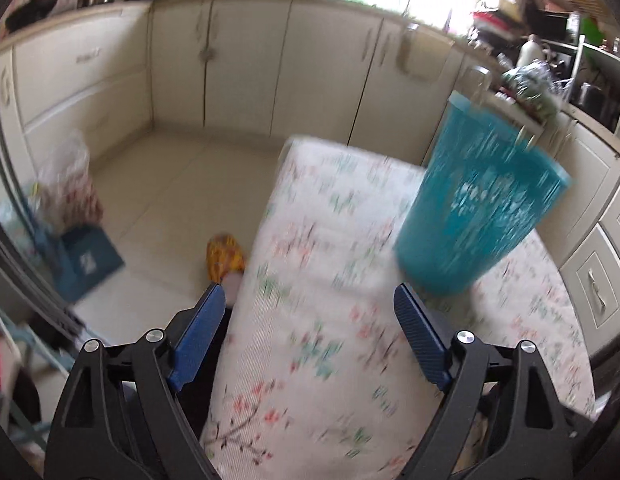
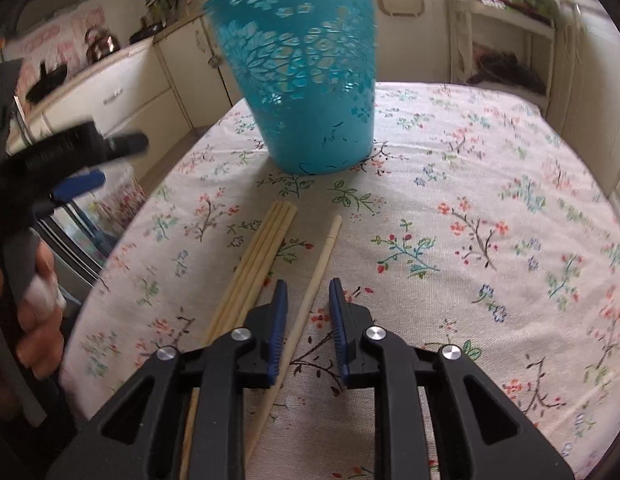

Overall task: Organize utensils
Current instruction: 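Grasp one wooden stick with the right tool and lift it, then carry the stick over the teal basket and open the right tool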

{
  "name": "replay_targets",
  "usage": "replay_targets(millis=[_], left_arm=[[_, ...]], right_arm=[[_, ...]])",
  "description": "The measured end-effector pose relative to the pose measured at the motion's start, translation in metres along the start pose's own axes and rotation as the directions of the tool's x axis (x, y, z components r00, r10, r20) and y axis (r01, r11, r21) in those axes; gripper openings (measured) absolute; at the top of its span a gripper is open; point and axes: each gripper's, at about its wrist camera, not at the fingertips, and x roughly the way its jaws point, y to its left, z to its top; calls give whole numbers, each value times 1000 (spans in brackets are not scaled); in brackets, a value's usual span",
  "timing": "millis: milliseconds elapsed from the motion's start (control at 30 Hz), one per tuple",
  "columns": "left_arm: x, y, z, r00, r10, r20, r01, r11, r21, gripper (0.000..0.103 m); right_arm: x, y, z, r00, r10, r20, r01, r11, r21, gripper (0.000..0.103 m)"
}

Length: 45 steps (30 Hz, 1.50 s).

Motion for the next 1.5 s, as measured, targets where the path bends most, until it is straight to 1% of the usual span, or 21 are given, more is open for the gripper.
replay_targets(millis=[33,67,100,200,300,333,433,467,567,667,867,967,1033,1067,1133,1233,1300,1367,1433,1467,1500], left_arm=[[4,2,-4,1000,-2,-11,2,1000,-9,82],[7,6,-7,1000,-7,-23,7,1000,-18,82],[10,8,-10,999,-11,-33,10,1000,-24,82],[13,12,-14,999,-25,-41,24,999,-40,82],[15,12,-17,999,-37,-36,36,999,-33,82],[16,8,-17,999,-36,-39,35,999,-22,82],[17,1,-20,998,-42,-46,42,999,10,82],[17,-1,-19,998,-44,-47,44,999,14,82],[17,-2,-19,997,-49,-52,50,999,18,82],[18,-1,-19,997,-50,-56,50,999,12,82],[19,0,-19,997,-49,-61,49,999,10,82],[20,-1,-19,997,-45,-65,46,999,14,82],[20,-2,-20,997,-43,-66,44,999,17,82],[20,-2,-20,997,-42,-66,43,999,18,82],[20,-3,-20,997,-40,-68,42,999,20,82],[21,-3,-20,997,-39,-71,41,999,21,82],[22,-4,-20,996,-40,-74,41,999,23,82],[22,-5,-20,996,-40,-75,42,999,24,82],[23,-5,-20,996,-43,-78,45,999,25,82],[23,-5,-20,996,-45,-80,47,999,25,82],[23,-5,-20,996,-45,-81,48,999,26,82]], right_arm=[[0,4,-1,1000,-20,-1,20,999,-40,18],[0,6,0,1000,-10,-9,9,998,-61,16],[-1,3,0,1000,18,-22,-19,999,-48,15],[-1,-4,1,999,37,-38,-38,999,-12,14],[0,6,1,999,-14,-41,11,997,-73,14],[0,6,1,999,-11,-45,7,997,-82,13],[-1,-15,4,993,95,-73,-92,995,45,6],[-1,-22,3,988,131,-77,-124,988,93,6],[-3,-48,-3,966,251,-65,-225,937,266,6],[-9,-54,-6,948,317,-41,-287,900,329,6],[-27,-58,-5,895,444,54,-428,815,390,6],[-38,-64,-2,847,514,135,-519,745,418,6],[-47,-66,5,821,540,187,-563,710,422,6],[-56,-68,13,798,557,232,-599,685,416,6],[-73,-70,30,768,565,303,-641,661,392,6],[-99,-69,71,730,551,403,-677,665,316,6],[-111,-63,109,718,516,467,-669,696,260,6],[-117,-56,147,719,458,523,-632,744,217,6],[-113,-48,175,716,409,565,-596,780,192,6],[-108,-44,193,727,350,591,-546,817,187,6],[-99,-43,206,736,311,602,-509,840,188,6]])
